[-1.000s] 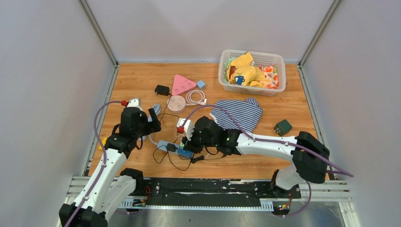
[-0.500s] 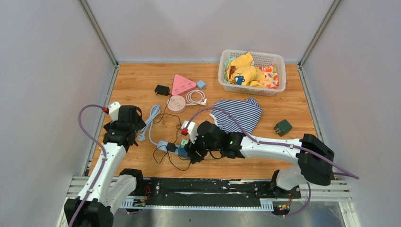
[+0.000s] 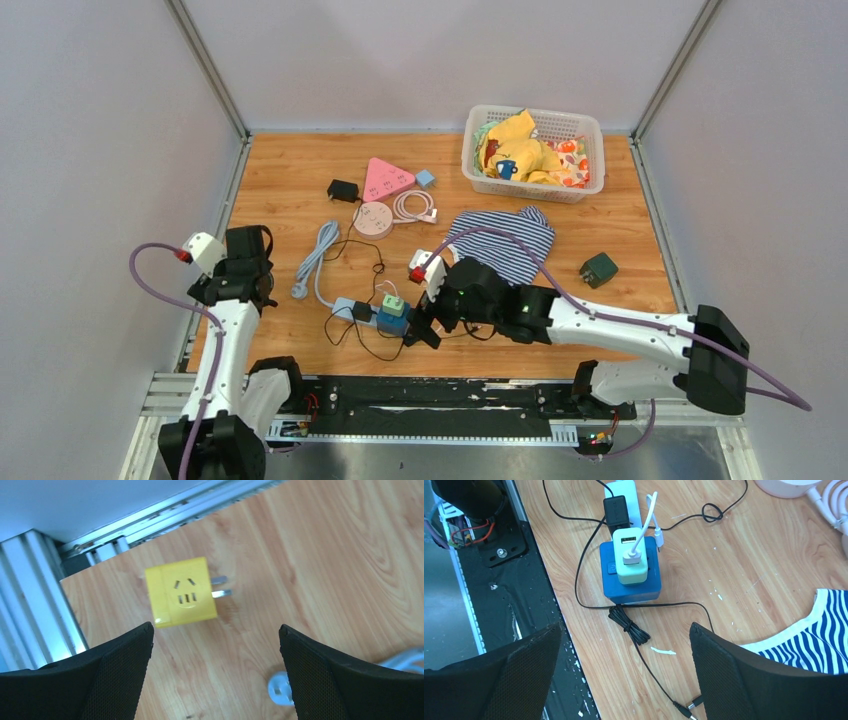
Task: Insert the plug
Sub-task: Pick up the plug from the corner of the board.
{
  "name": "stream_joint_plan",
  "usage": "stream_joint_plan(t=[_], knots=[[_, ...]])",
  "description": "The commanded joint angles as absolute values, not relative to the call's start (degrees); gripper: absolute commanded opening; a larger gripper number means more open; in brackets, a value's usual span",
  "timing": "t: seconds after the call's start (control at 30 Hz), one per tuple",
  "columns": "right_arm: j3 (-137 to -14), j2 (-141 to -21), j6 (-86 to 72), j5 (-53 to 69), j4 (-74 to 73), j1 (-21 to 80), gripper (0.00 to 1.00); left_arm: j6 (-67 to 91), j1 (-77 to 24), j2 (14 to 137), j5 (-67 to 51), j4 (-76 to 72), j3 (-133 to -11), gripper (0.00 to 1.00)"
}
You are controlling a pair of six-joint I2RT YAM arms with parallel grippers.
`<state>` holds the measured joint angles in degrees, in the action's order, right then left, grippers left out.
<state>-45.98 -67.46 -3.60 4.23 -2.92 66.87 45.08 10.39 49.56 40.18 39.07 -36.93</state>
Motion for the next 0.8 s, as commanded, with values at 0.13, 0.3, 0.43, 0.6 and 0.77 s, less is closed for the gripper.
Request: stream_joint_plan(t=[0.13, 0.3, 0.43, 0.6, 0.77], knots=[[-43.25, -59.96, -4.84, 1.60, -5.74, 67.67, 0.98, 51.61, 20.26, 58.32, 37.94, 37.28, -36.33, 0.92], [-42.83, -57.30, -4.44, 2.52, -7.29, 67.67, 0.98, 49.09, 22.77, 62.66, 34.64, 31.61, -35.98, 0.91], [-42.30, -55.91, -4.40, 1.93, -7.76, 67.61, 0.98, 50.46, 23.79, 65.55, 34.98, 32.93, -36.69, 0.90], [-42.06, -55.15, -4.39, 1.49, -7.90, 67.68, 0.98, 52.43, 26.05, 67.64, 33.16, 33.66, -35.78, 0.83], [-42.36, -55.69, -4.39, 1.49, -7.85, 67.64, 0.98, 51.83, 26.72, 67.51, 32.83, 34.32, -36.04, 0.62]])
